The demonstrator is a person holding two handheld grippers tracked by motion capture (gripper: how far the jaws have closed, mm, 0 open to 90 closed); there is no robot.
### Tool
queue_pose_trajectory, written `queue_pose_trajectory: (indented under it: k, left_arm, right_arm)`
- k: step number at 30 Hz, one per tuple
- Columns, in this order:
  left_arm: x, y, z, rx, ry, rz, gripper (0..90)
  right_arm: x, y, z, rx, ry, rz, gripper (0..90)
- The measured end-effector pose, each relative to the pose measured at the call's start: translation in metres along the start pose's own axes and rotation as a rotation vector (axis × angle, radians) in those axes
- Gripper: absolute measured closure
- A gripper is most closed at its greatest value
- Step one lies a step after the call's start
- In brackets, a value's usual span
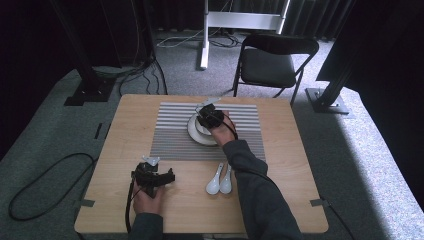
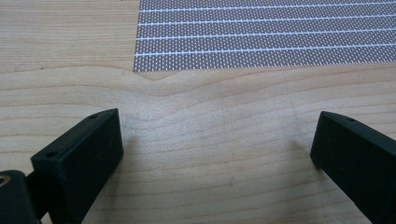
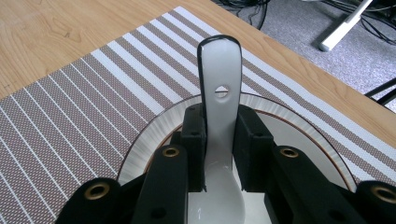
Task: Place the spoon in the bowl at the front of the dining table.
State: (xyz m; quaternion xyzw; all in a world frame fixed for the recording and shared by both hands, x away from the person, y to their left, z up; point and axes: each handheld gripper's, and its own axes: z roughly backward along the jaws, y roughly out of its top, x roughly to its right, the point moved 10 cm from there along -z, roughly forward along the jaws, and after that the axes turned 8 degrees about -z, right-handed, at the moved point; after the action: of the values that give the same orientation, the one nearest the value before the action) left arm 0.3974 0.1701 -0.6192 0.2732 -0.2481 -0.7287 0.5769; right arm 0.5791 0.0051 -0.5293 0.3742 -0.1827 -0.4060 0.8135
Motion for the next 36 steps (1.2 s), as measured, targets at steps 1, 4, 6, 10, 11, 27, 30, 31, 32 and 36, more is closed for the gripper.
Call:
queue_pose_trajectory:
  k: [1, 4, 6, 10, 11, 27, 30, 31, 32, 36]
  left_arm:
    - [0.000, 0.000, 0.000, 0.001, 0.000, 0.000, 2.6]
    - [0.000, 0.000, 0.000, 0.000, -0.001, 0.000, 2.6]
    - [0.001, 0.000, 0.000, 0.002, -0.002, 0.001, 2.6]
    - [0.001, 0.000, 0.000, 0.001, -0.001, 0.001, 2.6]
    - [0.001, 0.000, 0.000, 0.001, -0.001, 0.001, 2.6]
    - [0.001, 0.000, 0.000, 0.003, -0.001, 0.002, 2.6]
    - [0.001, 0.000, 0.000, 0.003, -0.001, 0.002, 2.6]
    - [0.001, 0.000, 0.000, 0.003, -0.001, 0.002, 2.6]
    - [0.001, 0.000, 0.000, 0.003, -0.001, 0.001, 2.6]
    - [0.001, 0.000, 0.000, 0.003, -0.001, 0.002, 2.6]
  right_arm:
    - [-0.001, 0.000, -0.001, -0.006, -0.001, 0.005, 75.6]
    - [-0.003, 0.001, -0.003, -0.010, -0.001, 0.011, 75.6]
    - [-0.004, 0.001, -0.004, -0.015, -0.001, 0.014, 75.6]
    - [-0.007, 0.000, -0.006, -0.020, -0.001, 0.020, 75.6]
    - [-0.007, 0.000, -0.006, -0.021, 0.001, 0.021, 75.6]
    - [-0.010, -0.001, -0.011, -0.030, 0.020, -0.014, 74.3]
    - [-0.010, -0.001, -0.011, -0.025, 0.017, -0.019, 73.5]
    - [-0.010, -0.001, -0.011, -0.025, 0.017, -0.019, 73.5]
    - [-0.010, -0.001, -0.011, -0.025, 0.017, -0.019, 73.5]
    - [-0.010, -0.001, -0.011, -0.023, 0.019, -0.020, 73.1]
